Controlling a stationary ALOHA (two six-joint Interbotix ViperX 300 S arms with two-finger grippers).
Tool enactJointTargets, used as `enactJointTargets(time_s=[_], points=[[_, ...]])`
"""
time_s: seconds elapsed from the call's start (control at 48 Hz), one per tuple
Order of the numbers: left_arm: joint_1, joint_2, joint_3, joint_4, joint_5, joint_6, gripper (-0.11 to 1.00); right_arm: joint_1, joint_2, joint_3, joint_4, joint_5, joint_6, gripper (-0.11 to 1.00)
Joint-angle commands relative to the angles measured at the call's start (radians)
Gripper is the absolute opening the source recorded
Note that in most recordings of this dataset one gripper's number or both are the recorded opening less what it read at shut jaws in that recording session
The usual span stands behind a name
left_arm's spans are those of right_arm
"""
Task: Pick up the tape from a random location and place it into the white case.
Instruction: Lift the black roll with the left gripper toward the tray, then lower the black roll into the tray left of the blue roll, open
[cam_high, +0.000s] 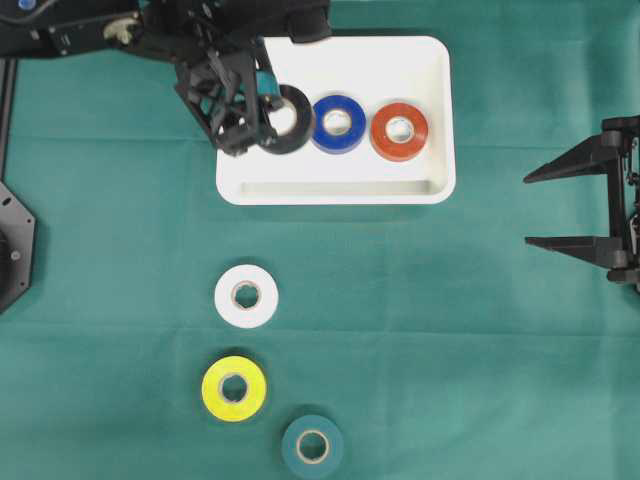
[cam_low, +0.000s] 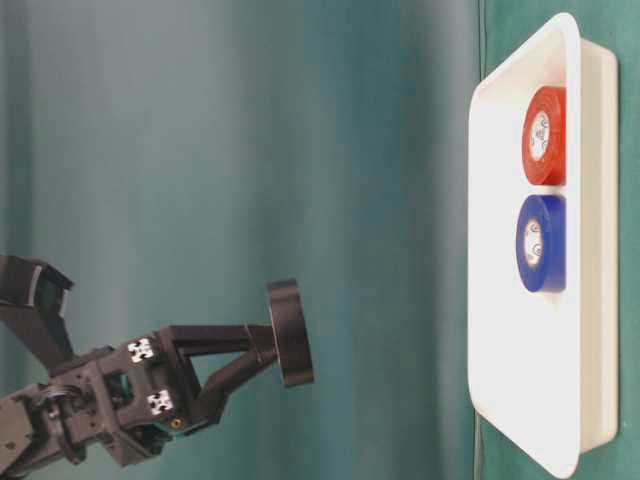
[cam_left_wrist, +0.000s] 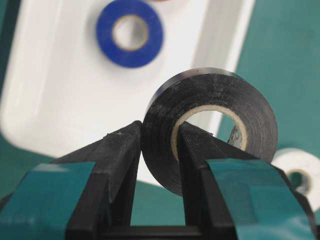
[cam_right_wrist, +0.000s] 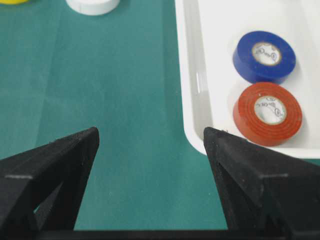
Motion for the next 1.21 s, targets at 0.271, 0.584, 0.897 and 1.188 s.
enactJointTargets(time_s=[0.271,0.584,0.897,1.188], points=[[0.055,-0.029,-0.003,0.003,-0.017,-0.002,0.17,0.002,0.006,-0.026,-0.009,-0.005,-0.002,0.84],[0.055,-0.029,-0.002,0.003,-0.017,-0.003,0.17,0.003,0.006,-0.026,-0.009,-0.003,-0.002,0.84],[0.055,-0.032,0.003,0.002,-0.017,-0.005,0.17,0.003,0.006,-0.028,-0.011,-0.005,-0.002,0.84],[0.055,-0.032,0.005,0.002,-0.017,-0.005,0.17,0.002,0.006,-0.028,-0.011,-0.005,-0.003,0.84]])
